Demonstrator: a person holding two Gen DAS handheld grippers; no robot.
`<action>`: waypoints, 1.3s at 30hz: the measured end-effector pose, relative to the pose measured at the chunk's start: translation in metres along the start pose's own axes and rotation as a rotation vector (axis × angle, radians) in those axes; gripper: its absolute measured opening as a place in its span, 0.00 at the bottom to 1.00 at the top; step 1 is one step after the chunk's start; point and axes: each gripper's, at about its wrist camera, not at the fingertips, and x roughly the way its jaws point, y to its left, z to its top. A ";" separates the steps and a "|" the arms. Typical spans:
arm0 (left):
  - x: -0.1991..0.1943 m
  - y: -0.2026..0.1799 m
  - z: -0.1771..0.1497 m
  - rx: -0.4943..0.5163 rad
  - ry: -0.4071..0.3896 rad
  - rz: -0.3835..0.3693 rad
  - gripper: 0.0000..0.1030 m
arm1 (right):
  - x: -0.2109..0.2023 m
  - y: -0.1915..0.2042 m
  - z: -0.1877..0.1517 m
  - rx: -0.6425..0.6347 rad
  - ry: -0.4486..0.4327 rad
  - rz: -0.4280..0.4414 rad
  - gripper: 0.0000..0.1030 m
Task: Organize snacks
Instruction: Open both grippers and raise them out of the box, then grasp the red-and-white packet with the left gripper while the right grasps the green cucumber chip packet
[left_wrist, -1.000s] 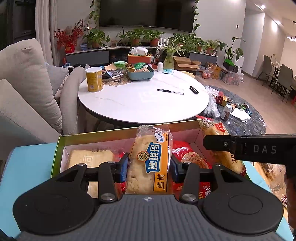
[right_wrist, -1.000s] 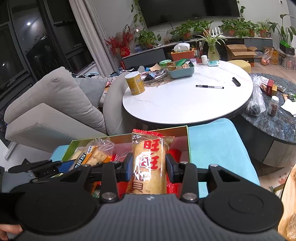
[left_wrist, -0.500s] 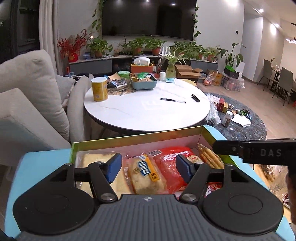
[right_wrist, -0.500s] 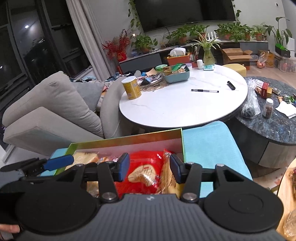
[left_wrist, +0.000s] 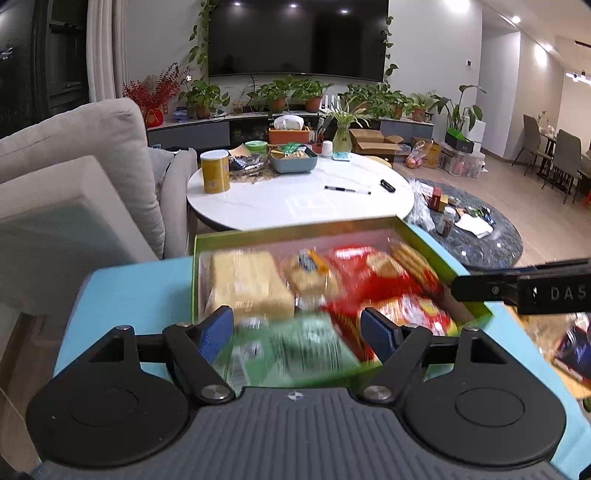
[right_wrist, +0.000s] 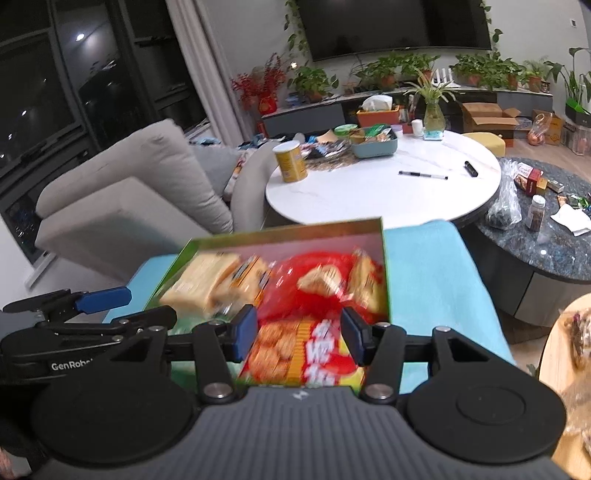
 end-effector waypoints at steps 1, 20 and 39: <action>-0.006 0.000 -0.005 0.003 0.004 0.001 0.72 | -0.002 0.002 -0.003 -0.005 0.003 -0.004 0.57; -0.009 -0.013 -0.094 0.094 0.174 -0.020 0.75 | -0.019 0.022 -0.056 -0.001 0.078 -0.033 0.60; 0.000 -0.006 -0.102 0.043 0.211 -0.110 0.40 | 0.015 0.022 -0.074 -0.002 0.168 -0.053 0.70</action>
